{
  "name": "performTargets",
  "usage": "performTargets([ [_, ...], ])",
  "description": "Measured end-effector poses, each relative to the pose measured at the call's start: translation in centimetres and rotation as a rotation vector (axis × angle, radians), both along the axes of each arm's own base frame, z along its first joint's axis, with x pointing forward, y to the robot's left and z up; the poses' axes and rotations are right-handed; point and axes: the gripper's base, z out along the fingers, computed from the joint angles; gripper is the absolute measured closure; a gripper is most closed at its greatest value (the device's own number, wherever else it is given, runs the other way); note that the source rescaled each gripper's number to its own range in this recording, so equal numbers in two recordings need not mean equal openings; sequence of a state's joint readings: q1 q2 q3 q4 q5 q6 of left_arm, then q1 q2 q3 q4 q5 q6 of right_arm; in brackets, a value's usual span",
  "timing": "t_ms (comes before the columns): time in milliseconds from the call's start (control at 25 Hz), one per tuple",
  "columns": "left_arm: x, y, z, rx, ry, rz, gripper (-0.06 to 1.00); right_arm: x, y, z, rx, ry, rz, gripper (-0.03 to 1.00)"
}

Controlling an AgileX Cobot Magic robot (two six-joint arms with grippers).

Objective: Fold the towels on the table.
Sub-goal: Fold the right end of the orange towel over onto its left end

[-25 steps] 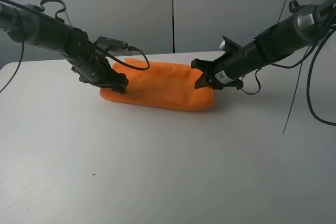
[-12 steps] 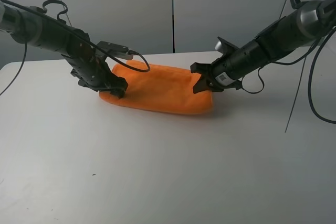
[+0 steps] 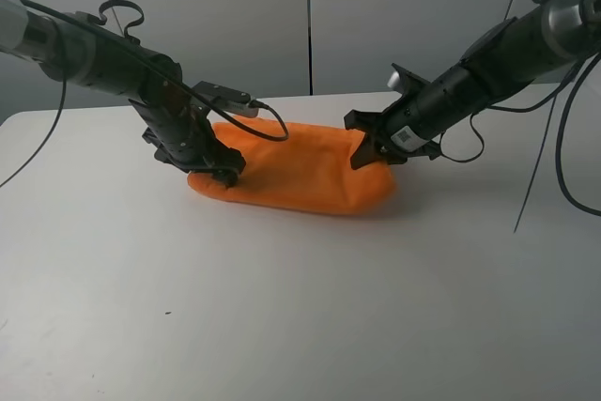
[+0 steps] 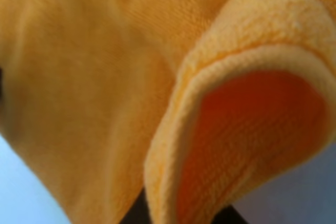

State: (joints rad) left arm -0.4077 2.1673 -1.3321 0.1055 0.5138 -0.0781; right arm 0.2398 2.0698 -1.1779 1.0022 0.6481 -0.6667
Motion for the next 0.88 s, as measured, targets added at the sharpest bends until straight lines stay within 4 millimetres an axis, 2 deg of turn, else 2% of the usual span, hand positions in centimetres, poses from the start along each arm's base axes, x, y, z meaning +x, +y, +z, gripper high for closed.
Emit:
performTargets([
  [120,0.0,-0.1,0.0,0.001,0.001,-0.002,-0.04,0.0,0.1,1.6,0.026,-0.018,-0.023,0.92],
  [560,0.0,-0.1,0.0,-0.003,-0.003,-0.002,-0.04,1.1,1.2,3.1,0.240,-0.068,-0.133,0.92],
  [760,0.0,-0.1,0.0,-0.005,-0.004,-0.001,-0.04,2.5,2.1,3.3,0.331,-0.067,-0.138,0.92],
  [880,0.0,-0.1,0.0,-0.004,-0.006,-0.008,-0.04,3.1,2.8,2.7,0.365,-0.057,-0.140,0.92],
])
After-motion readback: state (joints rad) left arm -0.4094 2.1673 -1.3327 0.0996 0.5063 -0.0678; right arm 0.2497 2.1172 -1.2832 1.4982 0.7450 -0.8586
